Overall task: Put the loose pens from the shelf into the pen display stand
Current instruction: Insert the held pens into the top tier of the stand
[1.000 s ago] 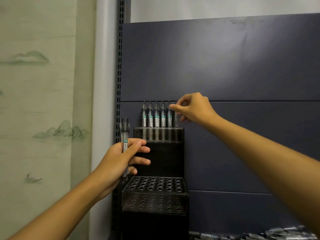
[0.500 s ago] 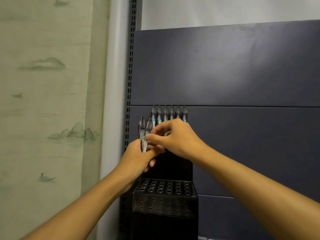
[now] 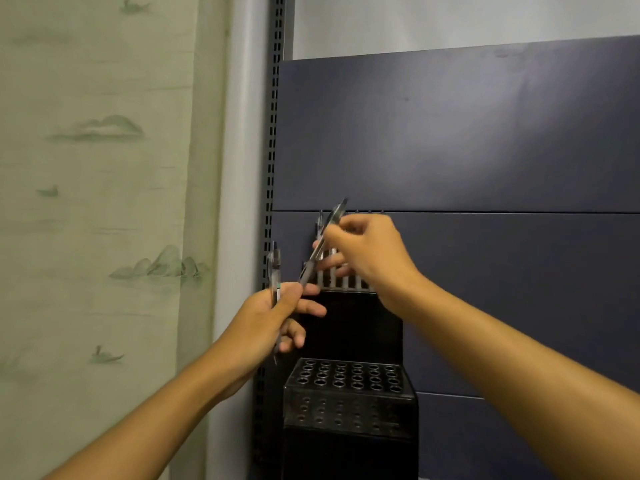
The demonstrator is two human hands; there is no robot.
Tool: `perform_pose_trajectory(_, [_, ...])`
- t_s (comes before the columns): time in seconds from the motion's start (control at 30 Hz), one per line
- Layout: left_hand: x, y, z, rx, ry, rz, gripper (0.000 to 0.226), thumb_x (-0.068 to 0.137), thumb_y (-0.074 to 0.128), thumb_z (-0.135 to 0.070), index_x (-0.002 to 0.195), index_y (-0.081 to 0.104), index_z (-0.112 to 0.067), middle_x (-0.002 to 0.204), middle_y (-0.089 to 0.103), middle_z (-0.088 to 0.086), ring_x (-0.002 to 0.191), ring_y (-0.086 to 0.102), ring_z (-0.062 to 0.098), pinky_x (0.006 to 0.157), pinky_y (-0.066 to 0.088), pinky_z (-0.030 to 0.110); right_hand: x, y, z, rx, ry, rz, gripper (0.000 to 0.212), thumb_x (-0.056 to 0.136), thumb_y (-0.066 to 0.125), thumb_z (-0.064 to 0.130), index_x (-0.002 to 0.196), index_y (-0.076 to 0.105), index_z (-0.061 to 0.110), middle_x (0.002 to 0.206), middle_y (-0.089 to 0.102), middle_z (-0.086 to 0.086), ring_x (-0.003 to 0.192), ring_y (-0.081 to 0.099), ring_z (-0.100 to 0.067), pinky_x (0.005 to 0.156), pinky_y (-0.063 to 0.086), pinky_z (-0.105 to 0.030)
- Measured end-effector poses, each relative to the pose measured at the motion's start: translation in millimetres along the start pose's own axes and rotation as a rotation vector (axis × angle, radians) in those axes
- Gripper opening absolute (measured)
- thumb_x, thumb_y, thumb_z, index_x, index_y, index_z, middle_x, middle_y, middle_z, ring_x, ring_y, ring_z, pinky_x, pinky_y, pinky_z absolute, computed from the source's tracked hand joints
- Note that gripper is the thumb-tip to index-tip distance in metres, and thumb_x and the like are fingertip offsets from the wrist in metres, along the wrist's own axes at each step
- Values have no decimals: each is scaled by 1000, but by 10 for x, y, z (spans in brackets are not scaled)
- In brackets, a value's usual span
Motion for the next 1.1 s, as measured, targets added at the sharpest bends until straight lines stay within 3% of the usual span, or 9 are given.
perform_pose_trajectory(0.1, [10, -139, 75, 27, -36, -31, 28, 99, 44, -32, 110, 65, -17, 89, 76, 2, 48, 56, 9, 42, 39, 16, 234, -138, 172, 16, -56, -72, 8, 92, 61, 13, 93, 69, 10, 89, 74, -6, 65, 74, -18, 54, 55, -24])
perform_pose_trajectory(0.27, [-12, -307, 89, 59, -66, -63, 26, 101, 44, -28, 108, 66, -15, 86, 76, -1, 52, 59, 12, 46, 43, 19, 572, -298, 254, -242, -156, -169, 14, 95, 61, 18, 107, 65, 12, 99, 73, -7, 69, 74, -18, 67, 63, -34])
perform_pose_trajectory(0.4, [-41, -387, 95, 68, -86, -55, 27, 101, 44, -28, 106, 67, -14, 88, 76, -1, 54, 61, 12, 47, 46, 19, 673, -250, 122, -332, -138, -141, 5, 98, 58, 19, 103, 60, 17, 97, 71, -6, 74, 73, -19, 72, 63, -38])
perform_pose_trajectory(0.57, [-82, -453, 177, 117, -112, -63, 28, 102, 44, -27, 105, 68, -13, 84, 76, -3, 54, 61, 11, 47, 47, 18, 695, -143, -10, -291, -101, -124, 24, 99, 58, 18, 120, 63, 7, 98, 71, -8, 73, 73, -20, 71, 63, -34])
perform_pose_trajectory(1.1, [-42, -522, 233, 94, -112, -68, 29, 100, 45, -30, 105, 68, -13, 88, 76, 0, 56, 63, 13, 49, 50, 20, 748, -104, -83, -275, -82, -98, 29, 97, 62, 18, 123, 63, 5, 92, 72, -13, 72, 74, -22, 72, 63, -36])
Point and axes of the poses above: each hand's wrist, its own x-axis towards the middle knuckle, its own y-axis out of the palm, z = x × y, the point moved 8 cm from there along x, towards the middle knuckle
